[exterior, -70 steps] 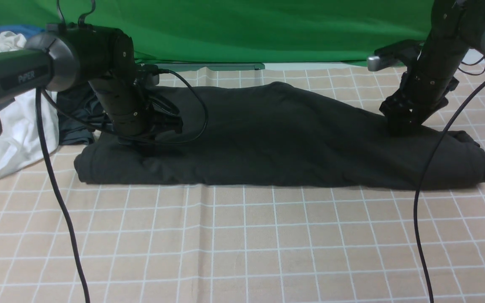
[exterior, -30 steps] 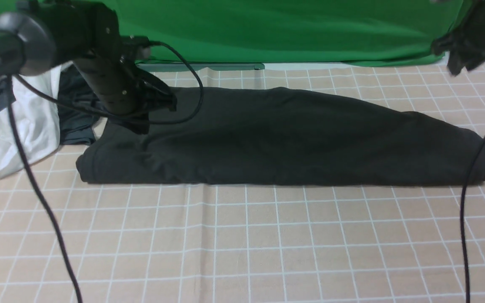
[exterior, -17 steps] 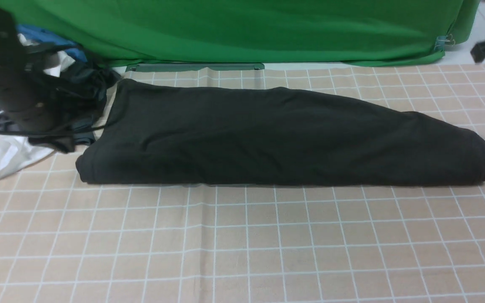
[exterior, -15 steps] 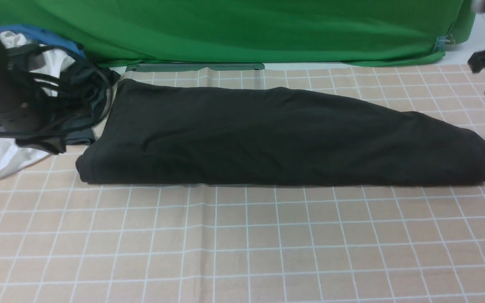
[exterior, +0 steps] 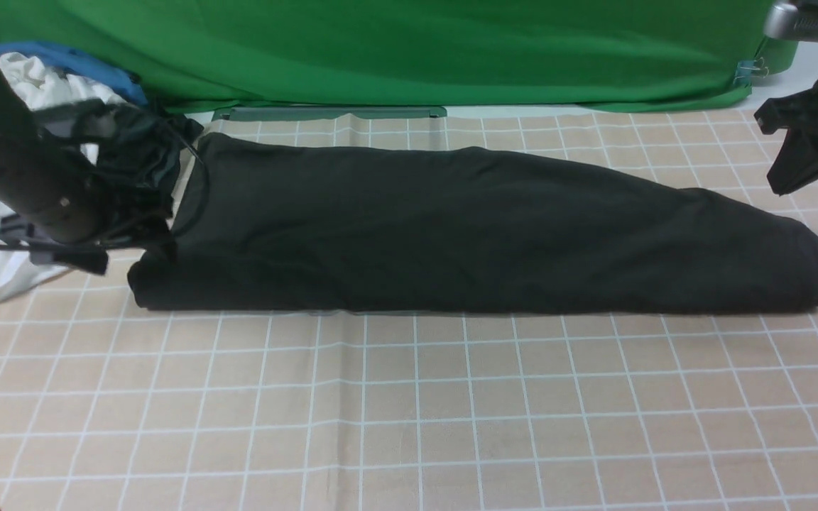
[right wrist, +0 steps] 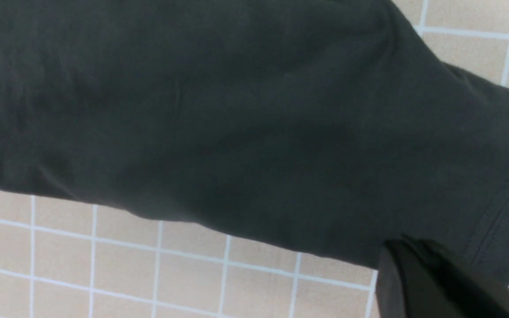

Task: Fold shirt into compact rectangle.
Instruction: 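Pull the folded dark garment lengthwise by its ends to straighten it flat on the table, then fold the right end of the dark garment over onto its left end with the right gripper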

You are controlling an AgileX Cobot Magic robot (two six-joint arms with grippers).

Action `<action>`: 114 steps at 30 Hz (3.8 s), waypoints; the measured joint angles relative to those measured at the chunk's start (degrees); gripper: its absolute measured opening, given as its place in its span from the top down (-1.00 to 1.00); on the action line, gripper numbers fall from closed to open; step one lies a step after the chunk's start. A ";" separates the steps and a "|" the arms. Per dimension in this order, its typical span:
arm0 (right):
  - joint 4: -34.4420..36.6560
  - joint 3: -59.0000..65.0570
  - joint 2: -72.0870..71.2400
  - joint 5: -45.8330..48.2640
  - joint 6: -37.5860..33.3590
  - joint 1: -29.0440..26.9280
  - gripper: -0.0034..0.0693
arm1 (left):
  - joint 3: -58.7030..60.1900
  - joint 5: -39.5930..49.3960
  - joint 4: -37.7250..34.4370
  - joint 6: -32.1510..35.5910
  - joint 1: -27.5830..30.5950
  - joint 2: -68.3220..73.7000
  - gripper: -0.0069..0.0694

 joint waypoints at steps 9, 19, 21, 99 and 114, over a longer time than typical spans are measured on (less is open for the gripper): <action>0.13 0.00 0.00 0.16 0.00 0.00 0.79 | -0.47 1.20 -2.47 2.23 -0.12 4.99 -0.38; -3.95 0.20 -0.11 0.60 0.18 -0.05 -0.01 | -0.35 4.65 1.20 1.89 -0.67 0.28 0.59; -4.30 1.15 -0.47 0.60 0.18 -0.05 -0.24 | -0.35 6.79 2.74 0.69 -0.67 -2.53 0.59; -9.76 36.27 -4.57 -16.36 4.45 -6.68 -0.04 | 21.98 11.59 0.58 -6.25 -0.67 -41.57 0.78; -10.34 26.04 -15.36 -7.41 6.03 -4.31 0.72 | 22.03 12.30 0.33 -5.30 -0.67 -46.92 0.78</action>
